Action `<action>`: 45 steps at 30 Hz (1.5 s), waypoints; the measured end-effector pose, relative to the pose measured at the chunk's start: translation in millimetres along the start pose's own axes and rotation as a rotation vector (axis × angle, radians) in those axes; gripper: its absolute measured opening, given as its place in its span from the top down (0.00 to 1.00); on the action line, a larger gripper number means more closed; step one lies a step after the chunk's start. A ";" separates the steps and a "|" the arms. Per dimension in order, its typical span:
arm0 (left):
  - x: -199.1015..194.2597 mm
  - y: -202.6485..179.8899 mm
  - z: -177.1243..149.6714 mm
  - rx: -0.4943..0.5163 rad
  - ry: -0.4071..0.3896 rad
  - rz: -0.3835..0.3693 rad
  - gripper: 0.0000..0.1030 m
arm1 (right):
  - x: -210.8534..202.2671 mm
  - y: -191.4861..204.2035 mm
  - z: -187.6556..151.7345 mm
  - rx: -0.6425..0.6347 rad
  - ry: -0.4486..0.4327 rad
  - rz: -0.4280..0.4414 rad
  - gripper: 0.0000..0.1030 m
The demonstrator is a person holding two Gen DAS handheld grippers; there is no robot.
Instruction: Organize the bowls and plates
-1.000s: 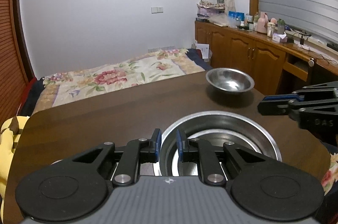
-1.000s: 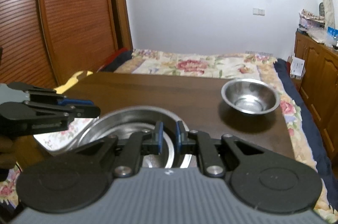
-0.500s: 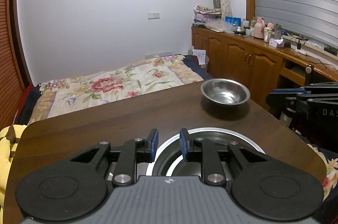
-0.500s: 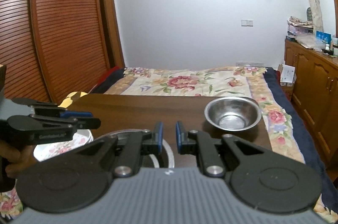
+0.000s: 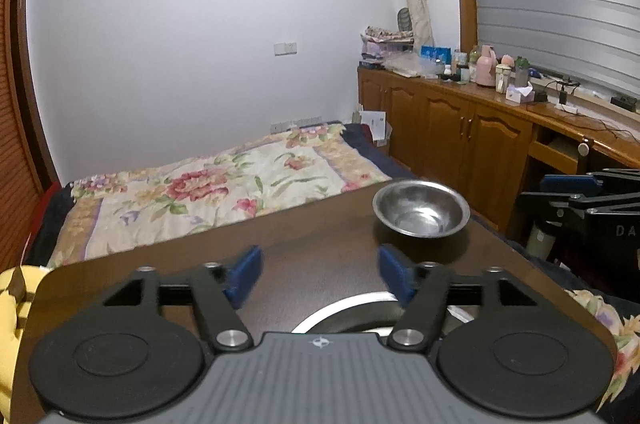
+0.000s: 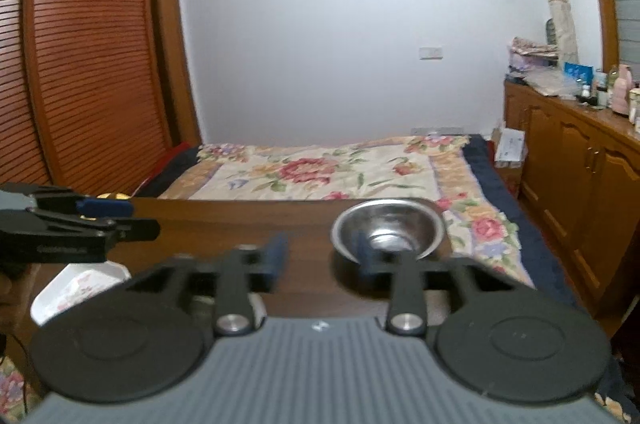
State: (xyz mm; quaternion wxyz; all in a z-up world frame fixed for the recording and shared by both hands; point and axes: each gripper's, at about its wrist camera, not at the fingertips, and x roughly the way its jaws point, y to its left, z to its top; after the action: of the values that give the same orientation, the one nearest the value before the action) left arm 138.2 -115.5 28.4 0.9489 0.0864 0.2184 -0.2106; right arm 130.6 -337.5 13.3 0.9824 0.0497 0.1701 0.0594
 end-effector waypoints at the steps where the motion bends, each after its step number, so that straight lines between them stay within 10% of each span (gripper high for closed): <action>1: 0.7 -2.1 1.9 0.006 -0.007 0.001 0.18 | 0.8 -2.0 0.6 0.000 -0.003 -0.011 0.45; 9: 17.0 -14.9 22.0 0.046 -0.020 -0.040 0.09 | 9.8 -17.8 8.1 -0.018 -0.047 -0.074 0.08; 35: 143.5 -38.9 61.4 0.056 0.131 -0.166 0.12 | 102.1 -69.5 7.4 0.030 0.098 -0.048 0.08; 45: 192.7 -33.8 58.0 0.014 0.254 -0.200 0.44 | 128.1 -77.6 -7.2 0.086 0.197 -0.016 0.25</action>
State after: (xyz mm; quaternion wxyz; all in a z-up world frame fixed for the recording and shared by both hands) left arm 302.6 -230.4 -9.3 0.8872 0.0967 0.3428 -0.2931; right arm 255.6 -396.5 -44.7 0.9583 0.0841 0.2688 0.0488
